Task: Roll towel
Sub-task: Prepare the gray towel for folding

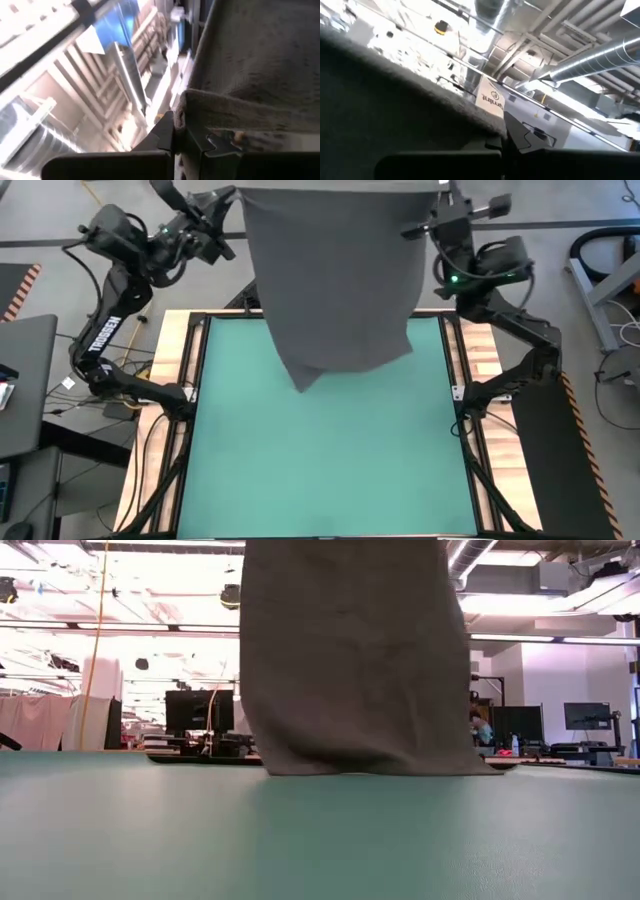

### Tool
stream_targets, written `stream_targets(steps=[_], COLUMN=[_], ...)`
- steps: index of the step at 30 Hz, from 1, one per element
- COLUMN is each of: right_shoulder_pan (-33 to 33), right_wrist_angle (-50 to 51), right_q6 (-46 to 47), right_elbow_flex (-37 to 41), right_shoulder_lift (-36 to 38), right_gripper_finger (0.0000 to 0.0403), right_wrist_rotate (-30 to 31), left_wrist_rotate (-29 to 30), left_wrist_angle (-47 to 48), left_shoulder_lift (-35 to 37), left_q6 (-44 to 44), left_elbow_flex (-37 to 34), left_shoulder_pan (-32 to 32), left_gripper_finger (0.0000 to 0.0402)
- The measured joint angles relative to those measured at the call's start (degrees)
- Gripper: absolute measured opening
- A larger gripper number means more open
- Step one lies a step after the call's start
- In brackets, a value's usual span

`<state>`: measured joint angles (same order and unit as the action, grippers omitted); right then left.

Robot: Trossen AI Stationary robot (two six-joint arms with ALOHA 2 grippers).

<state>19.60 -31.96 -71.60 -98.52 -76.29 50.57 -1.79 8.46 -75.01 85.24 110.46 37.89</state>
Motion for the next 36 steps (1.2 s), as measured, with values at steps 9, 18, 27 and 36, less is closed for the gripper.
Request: stream_targets(steps=[9,18,27,36], right_shoulder_pan=[-15.59,-34.94,-47.15,-60.89], right_wrist_angle=[8.85,20.75,34.04,34.09], right_q6=[-6.08,2.64,29.19,56.49], right_elbow_flex=[-2.93,2.5,14.42,24.91], right_shoulder_lift=[0.15,-0.12,-0.57,-1.39], right_gripper_finger=[0.0009,0.0009,0.0009,0.0009], right_wrist_rotate=[14.34,29.42,39.59,39.57], left_wrist_rotate=[-6.68,-9.38,-7.62,6.33], left_wrist_angle=[21.28,58.75,70.03,55.93], left_shoulder_lift=[0.73,3.23,3.39,3.75], left_q6=[-13.6,-42.7,-65.47,-80.25], left_elbow_flex=[10.43,12.02,6.04,-14.81], left_shoulder_pan=[-5.6,-18.94,-34.64,-57.67], left_gripper_finger=[0.0,0.0,0.0,0.0])
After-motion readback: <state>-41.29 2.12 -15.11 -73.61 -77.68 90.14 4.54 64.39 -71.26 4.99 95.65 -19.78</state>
